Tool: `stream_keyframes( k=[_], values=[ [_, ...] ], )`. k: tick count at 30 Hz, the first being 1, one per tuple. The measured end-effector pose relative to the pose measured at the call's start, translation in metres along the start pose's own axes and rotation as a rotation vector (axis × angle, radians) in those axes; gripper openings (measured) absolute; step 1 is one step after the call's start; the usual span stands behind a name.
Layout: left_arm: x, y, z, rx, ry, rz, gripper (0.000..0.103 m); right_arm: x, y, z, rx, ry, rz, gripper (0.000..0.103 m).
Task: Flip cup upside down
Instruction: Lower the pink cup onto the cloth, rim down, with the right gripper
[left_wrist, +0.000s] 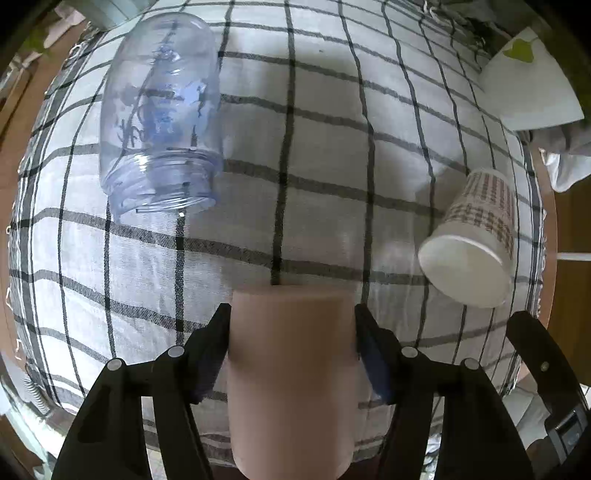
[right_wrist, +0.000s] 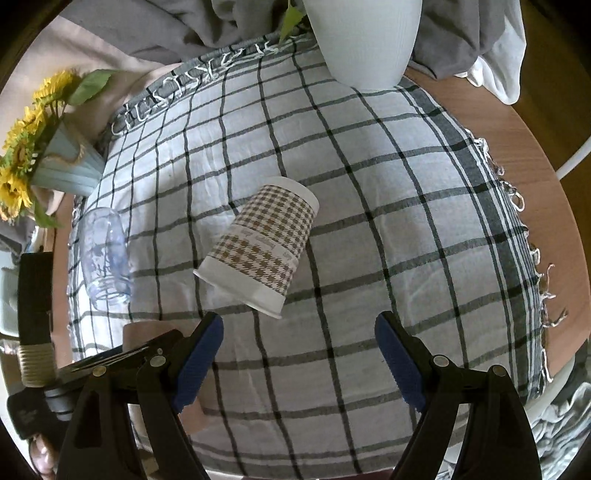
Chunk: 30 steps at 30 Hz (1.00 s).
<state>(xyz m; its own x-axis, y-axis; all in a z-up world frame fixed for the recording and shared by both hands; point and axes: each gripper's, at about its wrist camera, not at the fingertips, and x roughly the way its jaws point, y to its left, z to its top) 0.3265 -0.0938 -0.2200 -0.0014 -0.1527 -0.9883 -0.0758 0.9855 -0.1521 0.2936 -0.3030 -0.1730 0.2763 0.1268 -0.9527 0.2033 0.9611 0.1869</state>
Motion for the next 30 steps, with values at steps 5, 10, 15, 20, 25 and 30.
stream_keyframes(
  k=[5,10,15,20,25,30],
  values=[
    [-0.013,0.008,-0.014,-0.018,-0.039,-0.027,0.064,0.001,-0.001,-0.001,-0.012,0.006,0.011,0.084],
    [-0.045,0.013,-0.032,-0.015,-0.137,-0.046,0.064,-0.013,0.002,-0.002,-0.043,-0.025,0.032,0.084],
    [-0.076,0.013,-0.037,0.011,-0.242,-0.066,0.063,-0.032,0.003,-0.002,-0.045,-0.079,0.045,0.084],
    [-0.074,-0.004,-0.031,0.068,-0.298,-0.054,0.062,-0.04,0.001,-0.003,-0.055,-0.12,0.037,0.084],
    [-0.072,-0.014,-0.028,0.084,-0.324,-0.028,0.062,-0.036,-0.007,-0.009,-0.038,-0.108,0.025,0.084],
    [-0.071,-0.015,-0.014,0.076,-0.326,-0.015,0.062,-0.033,-0.015,-0.01,0.007,-0.098,0.041,0.084]
  ],
)
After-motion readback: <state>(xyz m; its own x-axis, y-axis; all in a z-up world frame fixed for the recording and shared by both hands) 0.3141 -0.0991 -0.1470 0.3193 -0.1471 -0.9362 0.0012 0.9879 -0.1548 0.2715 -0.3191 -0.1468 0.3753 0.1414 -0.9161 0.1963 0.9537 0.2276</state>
